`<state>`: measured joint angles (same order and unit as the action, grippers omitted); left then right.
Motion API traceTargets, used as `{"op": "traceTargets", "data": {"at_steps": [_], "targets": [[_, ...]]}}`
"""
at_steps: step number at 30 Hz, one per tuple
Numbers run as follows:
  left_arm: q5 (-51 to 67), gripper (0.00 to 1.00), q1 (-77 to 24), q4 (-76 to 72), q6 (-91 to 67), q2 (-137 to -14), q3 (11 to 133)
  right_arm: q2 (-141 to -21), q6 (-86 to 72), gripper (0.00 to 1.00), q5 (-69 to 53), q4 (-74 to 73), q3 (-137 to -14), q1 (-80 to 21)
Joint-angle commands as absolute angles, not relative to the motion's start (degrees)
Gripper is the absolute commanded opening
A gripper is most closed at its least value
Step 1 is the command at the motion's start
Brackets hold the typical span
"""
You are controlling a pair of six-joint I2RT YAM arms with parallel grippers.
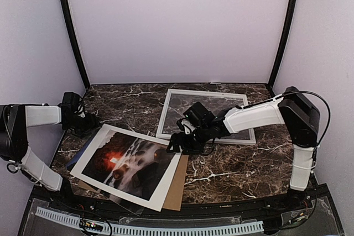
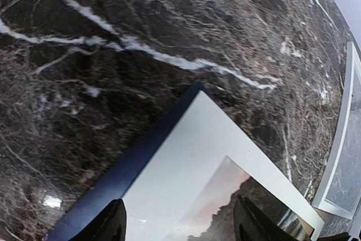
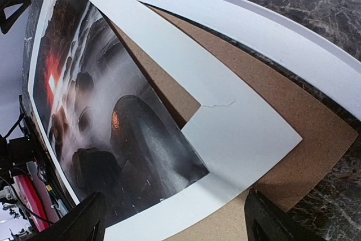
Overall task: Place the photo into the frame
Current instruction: Pick up the mat board from the photo.
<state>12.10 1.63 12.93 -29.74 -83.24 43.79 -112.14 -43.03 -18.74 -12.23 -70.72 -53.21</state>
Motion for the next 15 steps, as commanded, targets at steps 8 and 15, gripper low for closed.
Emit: {"op": "traceTargets", "data": {"at_steps": [8, 15], "targets": [[11.53, 0.66, 4.95, 16.38, -26.38, -88.69, 46.44, -112.65, -43.97, 0.86, -22.15, -7.82, -66.72, -54.23], [12.36, 0.63, 4.98, 15.61, -26.73, -88.96, 44.01, -113.11, -43.98, 0.86, -22.73, -7.27, -66.8, -54.23]]}}
